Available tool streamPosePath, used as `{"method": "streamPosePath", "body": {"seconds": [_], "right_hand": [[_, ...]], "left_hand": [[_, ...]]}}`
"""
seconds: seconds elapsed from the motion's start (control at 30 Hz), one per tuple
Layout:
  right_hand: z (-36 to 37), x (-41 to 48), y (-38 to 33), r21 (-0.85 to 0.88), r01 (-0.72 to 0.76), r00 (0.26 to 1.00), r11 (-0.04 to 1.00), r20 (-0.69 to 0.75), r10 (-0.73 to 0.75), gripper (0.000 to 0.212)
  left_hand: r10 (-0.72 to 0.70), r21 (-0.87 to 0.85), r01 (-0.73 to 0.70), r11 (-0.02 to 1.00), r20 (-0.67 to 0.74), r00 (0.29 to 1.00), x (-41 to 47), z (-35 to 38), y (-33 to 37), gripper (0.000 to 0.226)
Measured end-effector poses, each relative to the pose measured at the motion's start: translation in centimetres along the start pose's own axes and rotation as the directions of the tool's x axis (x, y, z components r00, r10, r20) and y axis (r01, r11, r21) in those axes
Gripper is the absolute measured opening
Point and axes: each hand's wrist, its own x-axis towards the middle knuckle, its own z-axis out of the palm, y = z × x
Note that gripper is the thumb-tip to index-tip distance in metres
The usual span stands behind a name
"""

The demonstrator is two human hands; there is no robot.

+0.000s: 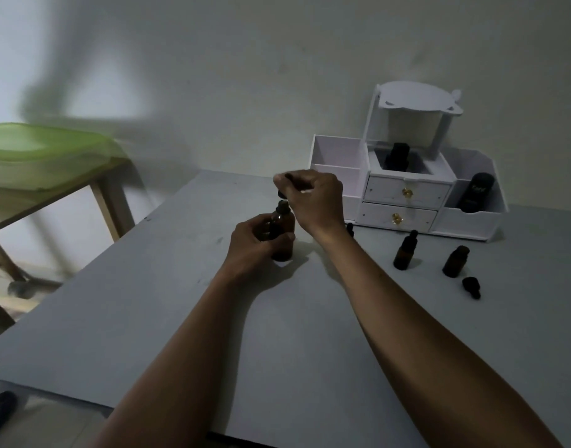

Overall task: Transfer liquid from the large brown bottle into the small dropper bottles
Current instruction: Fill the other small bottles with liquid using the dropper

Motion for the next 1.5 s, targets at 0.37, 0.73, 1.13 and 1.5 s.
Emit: {"method": "streamPosePath", "body": {"seconds": [0.37,0.73,1.13,1.5], "right_hand": [[-6.5,4.6,-5.4,0.199,0.122,0.974,0.972,-0.214,-0.078,0.013],[-20.7,1.2,1.1,-0.014,0.128,0.902,0.992,-0.413,-0.123,0.022],[-26.3,-1.8,8.7,-0.043,-0.045,0.826,0.998,-0.564,0.013,0.016],[-25.9,-2.1,10.0,-0.054,-0.066,0.856,0.996,-0.516,0.029,0.016]], "left_hand": [[0.124,0.072,-0.119,0.990,-0.066,0.990,-0.6,-0.4,0.2,0.061],[0.450,0.048,-0.461,0.886,-0.330,0.830,-5.9,9.3,5.4,0.016],[0.094,0.030,-0.100,0.995,0.143,0.985,-6.4,23.7,4.4,0.052],[0.019,0.104,-0.038,0.994,0.173,0.985,-3.5,27.0,3.7,0.067]]}}
